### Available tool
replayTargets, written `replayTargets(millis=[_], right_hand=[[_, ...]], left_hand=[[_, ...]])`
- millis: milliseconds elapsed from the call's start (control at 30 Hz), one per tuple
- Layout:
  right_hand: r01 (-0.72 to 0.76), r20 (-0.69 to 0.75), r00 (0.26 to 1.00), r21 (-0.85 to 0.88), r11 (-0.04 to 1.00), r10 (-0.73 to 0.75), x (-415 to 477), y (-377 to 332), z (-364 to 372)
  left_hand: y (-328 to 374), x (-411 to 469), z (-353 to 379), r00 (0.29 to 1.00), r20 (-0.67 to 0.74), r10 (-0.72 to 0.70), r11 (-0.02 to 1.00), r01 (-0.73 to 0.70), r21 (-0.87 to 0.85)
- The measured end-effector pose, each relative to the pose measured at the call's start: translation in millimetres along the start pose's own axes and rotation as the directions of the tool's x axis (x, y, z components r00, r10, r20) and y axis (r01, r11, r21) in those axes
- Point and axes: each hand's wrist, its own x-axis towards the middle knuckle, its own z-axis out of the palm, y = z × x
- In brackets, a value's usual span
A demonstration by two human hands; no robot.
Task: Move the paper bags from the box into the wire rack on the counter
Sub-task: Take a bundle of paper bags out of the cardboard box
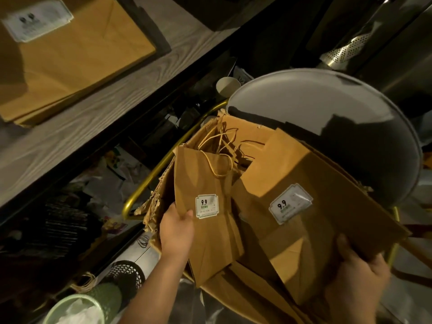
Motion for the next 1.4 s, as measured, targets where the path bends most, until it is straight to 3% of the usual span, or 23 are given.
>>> replayTargets(millis=[167,400,700,833,933,1100,1267,1400], right_hand=[[-0.065,-0.086,0.993,0.147,0.987,0.078,-3.4,-3.1,0.1],[-0.352,0.098,0.932,0.001,0.936,0.35,-1.4,48.8,20.4],[-0.516,0.213,0.827,-0.078,0.853,0.52,-20.2,103.0,34.3],[-0.523,0.188,0.824,-0.114,0.845,0.535,-23.2,118.0,36.6],[-0.5,0.248,0.81,-0.18,0.847,0.531,-19.7,124.2,32.0],[-0.5,0.053,0.846,-0.266,0.824,0.531,15.4,125.3,25.4],[-0.411,0.035,0.896,-0.317,0.855,0.444,48.7,114.7,12.2],[-0.429,0.048,0.864,-0.45,0.783,0.501,78.1,126.2,13.3]], left_hand=[[1.1,-2.9,-1.1,0.993,-0.048,0.107,0.993,-0.105,0.05],[-0.9,-12.3,4.5,0.987,0.159,-0.015,0.974,0.051,-0.222],[-2.4,-19.0,10.6,0.975,0.195,0.111,0.946,-0.043,-0.322],[-2.8,-16.1,12.5,0.981,0.172,0.093,0.958,-0.042,-0.283],[-3.9,-12.9,13.3,0.983,0.163,0.08,0.974,-0.042,-0.223],[-2.1,-11.6,14.1,0.992,0.102,0.074,0.977,-0.051,-0.208],[-5.5,-4.7,10.9,0.992,0.033,0.118,0.993,-0.117,-0.027],[-9.7,2.8,4.8,0.994,-0.023,0.11,0.993,-0.109,0.034]])
